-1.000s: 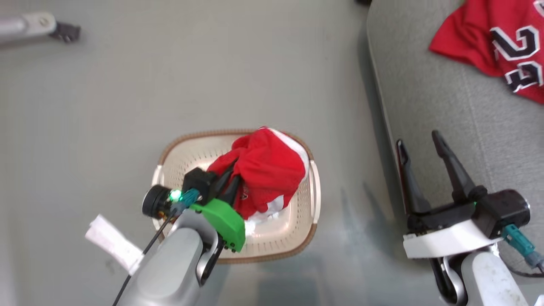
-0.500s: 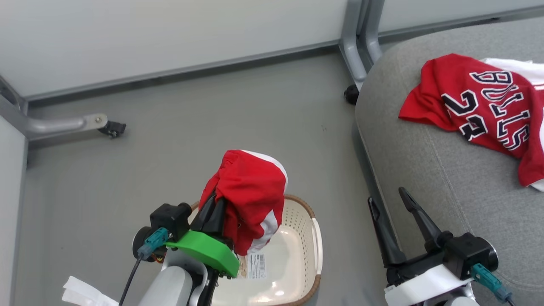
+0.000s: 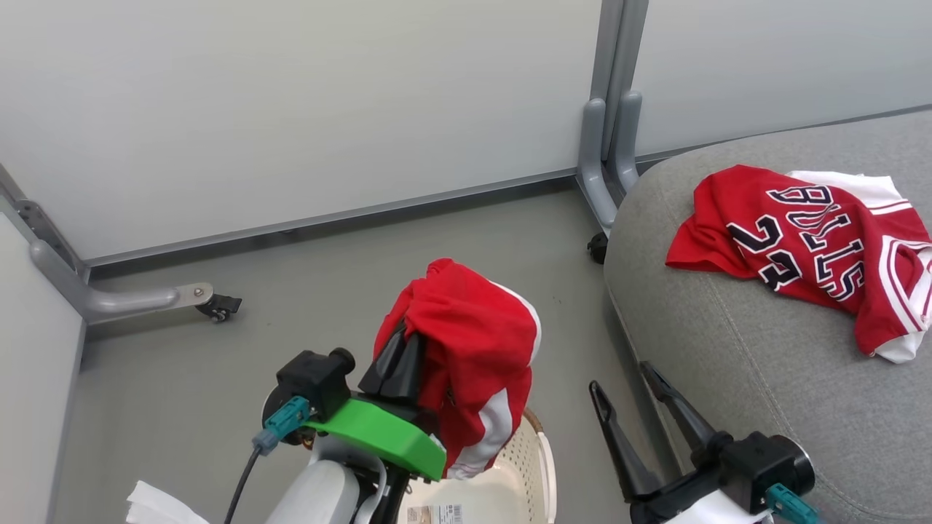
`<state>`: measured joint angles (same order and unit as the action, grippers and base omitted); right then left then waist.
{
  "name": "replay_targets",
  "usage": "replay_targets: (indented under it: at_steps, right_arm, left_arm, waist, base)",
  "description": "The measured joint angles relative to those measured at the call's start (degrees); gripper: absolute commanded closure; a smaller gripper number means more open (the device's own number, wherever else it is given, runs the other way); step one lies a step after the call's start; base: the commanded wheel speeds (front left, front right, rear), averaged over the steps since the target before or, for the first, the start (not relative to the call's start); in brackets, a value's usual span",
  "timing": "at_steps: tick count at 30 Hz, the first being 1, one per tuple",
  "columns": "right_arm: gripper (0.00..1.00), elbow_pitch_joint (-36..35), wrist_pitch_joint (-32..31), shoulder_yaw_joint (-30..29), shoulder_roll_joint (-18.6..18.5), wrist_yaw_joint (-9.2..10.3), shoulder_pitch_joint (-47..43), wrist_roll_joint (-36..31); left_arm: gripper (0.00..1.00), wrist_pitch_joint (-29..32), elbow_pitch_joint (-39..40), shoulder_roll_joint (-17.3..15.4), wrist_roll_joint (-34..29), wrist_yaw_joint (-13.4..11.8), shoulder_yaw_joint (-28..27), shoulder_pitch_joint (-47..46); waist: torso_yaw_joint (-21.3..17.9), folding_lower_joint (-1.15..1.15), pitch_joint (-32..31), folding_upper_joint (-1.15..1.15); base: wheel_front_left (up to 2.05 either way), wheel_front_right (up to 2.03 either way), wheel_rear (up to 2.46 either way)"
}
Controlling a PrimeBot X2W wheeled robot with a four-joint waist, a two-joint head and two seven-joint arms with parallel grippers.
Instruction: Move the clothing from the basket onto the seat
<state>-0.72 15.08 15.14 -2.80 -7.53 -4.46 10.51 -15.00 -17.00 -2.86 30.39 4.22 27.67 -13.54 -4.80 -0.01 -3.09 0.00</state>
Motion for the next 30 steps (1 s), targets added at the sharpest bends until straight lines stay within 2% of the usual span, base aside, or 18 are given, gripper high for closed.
replay_targets:
  at_steps: [7, 11, 15, 22, 30]
  right_arm:
    - [0.00, -0.62, 0.00, 5.70, -0.41, 0.00, 2.29, -1.44]
    - [0.00, -0.88, 0.00, 10.03, -2.42, 0.00, 5.84, -4.06]
    - [0.00, -0.65, 0.01, 11.96, -3.30, 0.00, 8.03, -6.04]
    - [0.00, 4.46, 0.01, 8.72, -3.34, 0.00, 8.51, -10.61]
    - [0.00, 12.25, 0.00, 4.30, -1.33, 0.00, 8.18, -10.78]
  left_arm:
    - [1.00, 1.54, 2.16, 0.02, 0.30, -0.54, 4.14, -0.01]
    - [1.00, 2.63, 3.59, 0.03, 0.73, -0.74, 6.93, -0.07]
    - [1.00, 3.45, 4.93, 0.02, 1.31, -0.97, 9.89, -0.29]
    - [1.00, 4.93, 7.68, 0.02, 3.02, -1.67, 13.68, -0.69]
    - [1.00, 5.71, 9.03, 0.01, 3.36, -2.27, 14.88, -1.39]
  waist:
    - [0.24, 0.00, -0.40, 0.00]
    - [0.47, 0.00, 0.05, 0.00]
    - [0.97, 0.00, 0.67, 0.00]
    - [2.23, 0.00, 1.73, 0.00]
    - [3.21, 0.00, 2.63, 0.00]
  base:
    - [0.00, 0.00, 0.00]
    - [0.00, 0.00, 0.00]
    - [0.00, 0.00, 0.00]
    - [0.00, 0.00, 0.00]
    - [0.00, 0.00, 0.00]
